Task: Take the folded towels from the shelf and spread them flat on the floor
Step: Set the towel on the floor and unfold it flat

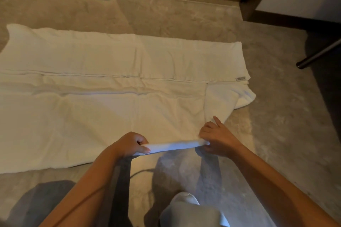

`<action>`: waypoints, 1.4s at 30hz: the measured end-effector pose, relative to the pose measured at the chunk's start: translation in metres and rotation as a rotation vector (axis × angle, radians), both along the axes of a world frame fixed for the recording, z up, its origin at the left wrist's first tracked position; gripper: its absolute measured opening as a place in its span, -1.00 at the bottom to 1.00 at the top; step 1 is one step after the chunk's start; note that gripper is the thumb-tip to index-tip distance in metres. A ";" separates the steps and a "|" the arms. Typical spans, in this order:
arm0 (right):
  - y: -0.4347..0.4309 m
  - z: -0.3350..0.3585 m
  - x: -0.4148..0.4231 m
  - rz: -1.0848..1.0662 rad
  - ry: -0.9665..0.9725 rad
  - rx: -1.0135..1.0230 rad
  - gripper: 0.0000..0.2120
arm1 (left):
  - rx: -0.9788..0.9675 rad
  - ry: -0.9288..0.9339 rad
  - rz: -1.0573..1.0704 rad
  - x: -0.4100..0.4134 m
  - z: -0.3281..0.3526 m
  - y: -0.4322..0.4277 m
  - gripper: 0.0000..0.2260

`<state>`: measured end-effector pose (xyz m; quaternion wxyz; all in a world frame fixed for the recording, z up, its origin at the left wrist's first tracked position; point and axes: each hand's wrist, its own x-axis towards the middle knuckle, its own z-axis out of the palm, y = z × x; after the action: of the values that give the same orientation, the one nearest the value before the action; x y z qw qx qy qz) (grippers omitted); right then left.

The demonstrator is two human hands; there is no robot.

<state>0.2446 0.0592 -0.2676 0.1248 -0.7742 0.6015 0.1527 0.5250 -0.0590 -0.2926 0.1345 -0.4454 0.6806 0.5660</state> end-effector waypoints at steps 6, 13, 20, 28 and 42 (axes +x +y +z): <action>0.034 0.004 -0.012 -0.237 0.065 -0.038 -0.81 | 0.073 -0.015 -0.017 0.001 0.000 -0.005 -0.83; 0.073 0.005 -0.015 -0.497 0.128 0.016 -0.70 | 0.118 -0.041 -0.023 0.002 -0.002 0.000 -0.87; 0.113 -0.008 -0.009 -0.781 0.025 -0.033 -0.76 | 0.127 -0.068 -0.112 0.002 -0.003 0.006 -0.89; 0.122 -0.017 0.005 -0.913 -0.074 0.075 -0.73 | 0.135 -0.042 -0.111 0.009 -0.003 0.020 -0.95; -0.061 -0.023 0.082 -0.407 -0.342 -0.002 -0.55 | -0.423 -0.063 0.521 0.040 -0.010 -0.023 -0.73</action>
<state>0.3263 -0.0016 -0.2909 0.2522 -0.6519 0.7151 -0.0093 0.5649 -0.0822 -0.3027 -0.0893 -0.6397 0.6417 0.4135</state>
